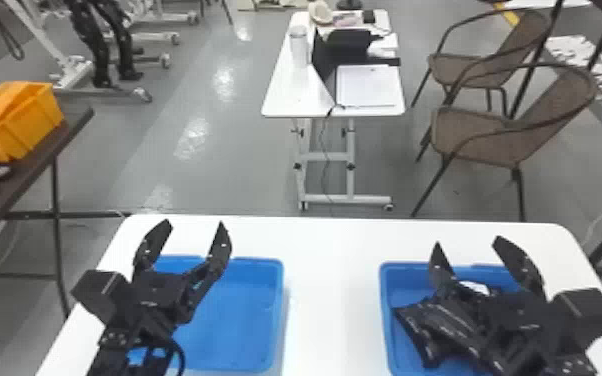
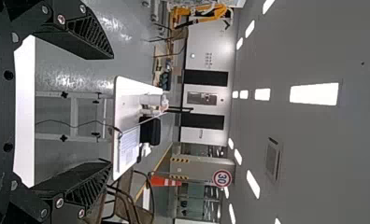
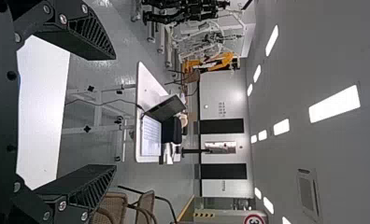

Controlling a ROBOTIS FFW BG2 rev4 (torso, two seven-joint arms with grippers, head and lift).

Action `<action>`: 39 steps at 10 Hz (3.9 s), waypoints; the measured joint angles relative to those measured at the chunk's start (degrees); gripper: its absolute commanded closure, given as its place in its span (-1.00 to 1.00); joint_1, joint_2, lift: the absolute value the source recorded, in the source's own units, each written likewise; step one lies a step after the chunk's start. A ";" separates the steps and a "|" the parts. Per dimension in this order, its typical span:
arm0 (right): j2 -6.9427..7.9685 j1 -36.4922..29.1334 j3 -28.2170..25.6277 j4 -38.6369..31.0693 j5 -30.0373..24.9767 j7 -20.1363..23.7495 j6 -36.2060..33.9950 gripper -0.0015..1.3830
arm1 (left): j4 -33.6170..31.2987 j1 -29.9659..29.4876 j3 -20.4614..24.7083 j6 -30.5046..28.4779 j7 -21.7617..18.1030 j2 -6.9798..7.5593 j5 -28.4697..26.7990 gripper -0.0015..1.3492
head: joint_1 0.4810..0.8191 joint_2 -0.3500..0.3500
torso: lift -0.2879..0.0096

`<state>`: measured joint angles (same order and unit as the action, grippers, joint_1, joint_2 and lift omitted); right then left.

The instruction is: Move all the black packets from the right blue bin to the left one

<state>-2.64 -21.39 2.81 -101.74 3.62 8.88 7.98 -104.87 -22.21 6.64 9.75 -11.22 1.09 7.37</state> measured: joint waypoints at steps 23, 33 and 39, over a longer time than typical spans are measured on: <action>-2.45 0.48 -3.14 5.00 1.28 -2.21 -29.35 -0.72 | 1.18 0.17 -0.23 1.05 -0.02 0.06 1.59 -0.67 | 0.27 0.11 | 0.94; -2.03 6.90 -4.67 15.58 -2.27 2.48 -29.81 0.64 | 1.43 0.09 -0.13 0.08 -0.02 -0.10 3.15 -0.67 | 0.27 0.08 | 0.94; -1.12 -1.62 -6.28 -1.41 -1.96 1.27 -26.77 0.64 | 0.76 -0.05 0.53 0.30 0.41 -0.99 2.69 -0.67 | 0.27 0.09 | 0.94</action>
<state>-3.76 -23.01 -3.47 -103.15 1.66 10.15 -18.79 -104.11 -22.26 7.17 10.05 -10.81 0.09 10.05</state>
